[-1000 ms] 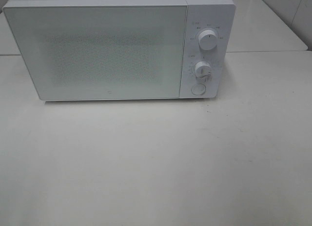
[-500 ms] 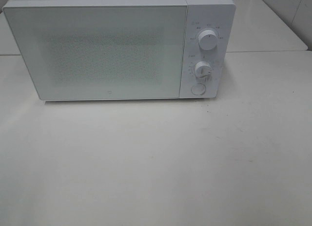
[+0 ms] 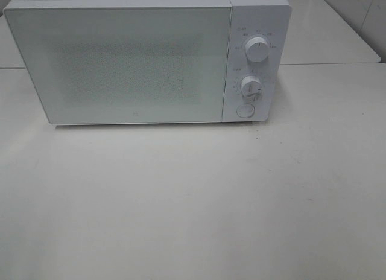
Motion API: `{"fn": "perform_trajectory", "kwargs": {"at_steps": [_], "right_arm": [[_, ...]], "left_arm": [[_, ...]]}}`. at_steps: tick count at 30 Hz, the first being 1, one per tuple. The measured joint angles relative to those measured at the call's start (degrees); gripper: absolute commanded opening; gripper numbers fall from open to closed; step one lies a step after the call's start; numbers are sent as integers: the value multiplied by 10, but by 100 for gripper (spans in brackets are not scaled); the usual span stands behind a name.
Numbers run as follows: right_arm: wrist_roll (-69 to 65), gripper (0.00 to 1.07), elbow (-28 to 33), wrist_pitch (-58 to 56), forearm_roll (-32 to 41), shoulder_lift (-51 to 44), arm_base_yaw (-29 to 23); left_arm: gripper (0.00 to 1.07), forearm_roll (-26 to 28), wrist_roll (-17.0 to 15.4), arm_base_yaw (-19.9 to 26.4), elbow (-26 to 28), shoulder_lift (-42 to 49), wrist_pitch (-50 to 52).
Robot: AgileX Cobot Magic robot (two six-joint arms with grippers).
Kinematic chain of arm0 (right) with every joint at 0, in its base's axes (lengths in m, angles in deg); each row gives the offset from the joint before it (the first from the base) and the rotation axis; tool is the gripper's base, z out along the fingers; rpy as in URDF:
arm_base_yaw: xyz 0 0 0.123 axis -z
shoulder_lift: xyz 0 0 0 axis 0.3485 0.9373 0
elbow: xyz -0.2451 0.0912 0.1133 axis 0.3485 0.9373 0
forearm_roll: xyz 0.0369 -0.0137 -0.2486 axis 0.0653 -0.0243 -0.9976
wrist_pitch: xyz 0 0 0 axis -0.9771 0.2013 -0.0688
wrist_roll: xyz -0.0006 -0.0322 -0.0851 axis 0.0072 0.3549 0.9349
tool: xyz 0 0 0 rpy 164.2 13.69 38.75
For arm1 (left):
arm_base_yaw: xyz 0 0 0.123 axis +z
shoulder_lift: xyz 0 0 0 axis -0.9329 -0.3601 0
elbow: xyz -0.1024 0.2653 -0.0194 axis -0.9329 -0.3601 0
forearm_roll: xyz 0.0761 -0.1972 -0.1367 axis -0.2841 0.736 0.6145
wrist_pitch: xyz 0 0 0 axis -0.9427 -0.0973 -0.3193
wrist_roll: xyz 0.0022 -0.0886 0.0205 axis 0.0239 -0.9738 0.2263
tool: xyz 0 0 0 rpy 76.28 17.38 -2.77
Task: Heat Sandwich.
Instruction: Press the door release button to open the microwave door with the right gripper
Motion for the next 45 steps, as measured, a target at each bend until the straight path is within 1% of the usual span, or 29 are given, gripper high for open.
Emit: {"fn": "perform_trajectory", "kwargs": {"at_steps": [7, 12, 15, 16, 18, 21, 24, 30, 32, 35, 39, 45], "right_arm": [[0, 76, -5, 6, 0, 0, 0], [0, 76, -14, 54, 0, 10, 0], [0, 76, -15, 97, 0, 52, 0], [0, 76, -15, 97, 0, 52, 0], [0, 76, -15, 133, 0, 88, 0], [0, 76, -15, 158, 0, 108, 0], [0, 76, -15, 209, 0, 152, 0], [0, 76, -15, 261, 0, 205, 0], [0, 76, -15, 292, 0, 240, 0], [0, 76, -15, 316, 0, 261, 0], [0, 76, -15, 378, 0, 324, 0], [0, 76, -15, 433, 0, 379, 0]], "left_arm": [[101, 0, 0, 0, 0, 0, 0], [101, 0, 0, 0, 0, 0, 0], [101, 0, 0, 0, 0, 0, 0], [101, 0, 0, 0, 0, 0, 0], [101, 0, 0, 0, 0, 0, 0], [101, 0, 0, 0, 0, 0, 0], [101, 0, 0, 0, 0, 0, 0], [101, 0, 0, 0, 0, 0, 0], [101, 0, 0, 0, 0, 0, 0], [101, 0, 0, 0, 0, 0, 0], [101, 0, 0, 0, 0, 0, 0], [101, 0, 0, 0, 0, 0, 0]]}}
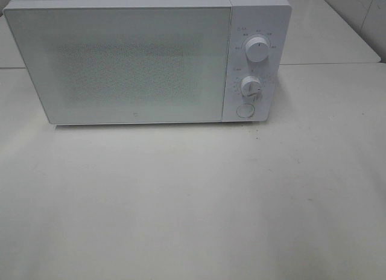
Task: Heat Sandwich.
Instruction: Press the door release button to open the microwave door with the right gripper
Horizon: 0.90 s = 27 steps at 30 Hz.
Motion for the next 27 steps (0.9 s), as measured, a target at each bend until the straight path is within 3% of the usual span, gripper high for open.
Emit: {"fn": "perform_trajectory", "kwargs": {"at_steps": [27], "right_arm": [[0, 76, 12, 363, 1, 314, 0]], "left_arm": [[101, 0, 0, 0, 0, 0, 0]]}}
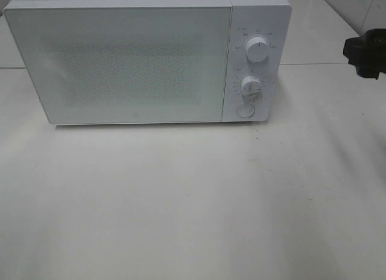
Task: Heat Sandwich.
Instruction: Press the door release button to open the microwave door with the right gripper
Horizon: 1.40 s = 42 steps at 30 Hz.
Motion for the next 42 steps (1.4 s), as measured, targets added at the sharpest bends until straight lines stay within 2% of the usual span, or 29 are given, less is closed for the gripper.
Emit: {"fn": "perform_trajectory", "kwargs": {"at_steps": [7, 12, 19, 26, 29, 42], "right_arm": [[17, 76, 41, 128, 21, 58, -11], [73, 76, 68, 219, 81, 108, -48], [133, 76, 77, 321, 179, 190, -123], [136, 76, 77, 380, 249, 244, -188], [136, 76, 76, 419, 295, 278, -233], [136, 76, 74, 492, 421, 354, -351]], "left_arm": [[101, 0, 0, 0, 0, 0, 0], [101, 0, 0, 0, 0, 0, 0], [101, 0, 0, 0, 0, 0, 0], [101, 0, 0, 0, 0, 0, 0], [101, 0, 0, 0, 0, 0, 0], [101, 0, 0, 0, 0, 0, 0]]}}
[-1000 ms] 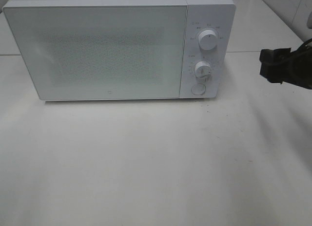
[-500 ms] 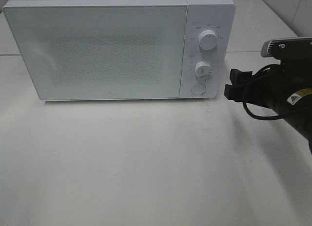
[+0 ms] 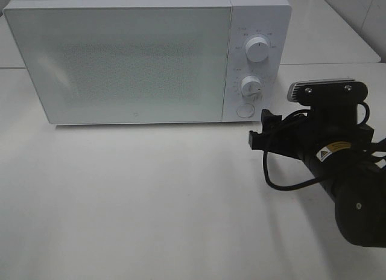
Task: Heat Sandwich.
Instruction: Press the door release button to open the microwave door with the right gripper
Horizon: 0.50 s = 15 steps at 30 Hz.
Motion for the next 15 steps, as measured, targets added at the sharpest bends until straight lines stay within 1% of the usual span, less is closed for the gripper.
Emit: {"fn": "perform_trajectory", "kwargs": {"at_steps": [6, 13, 15], "right_arm": [[0, 76, -10, 1, 15, 11, -28], [-9, 76, -14, 1, 21, 13, -29], [-32, 76, -14, 1, 22, 13, -29]], "left_arm": [[101, 0, 0, 0, 0, 0, 0], [101, 0, 0, 0, 0, 0, 0], [101, 0, 0, 0, 0, 0, 0]]}}
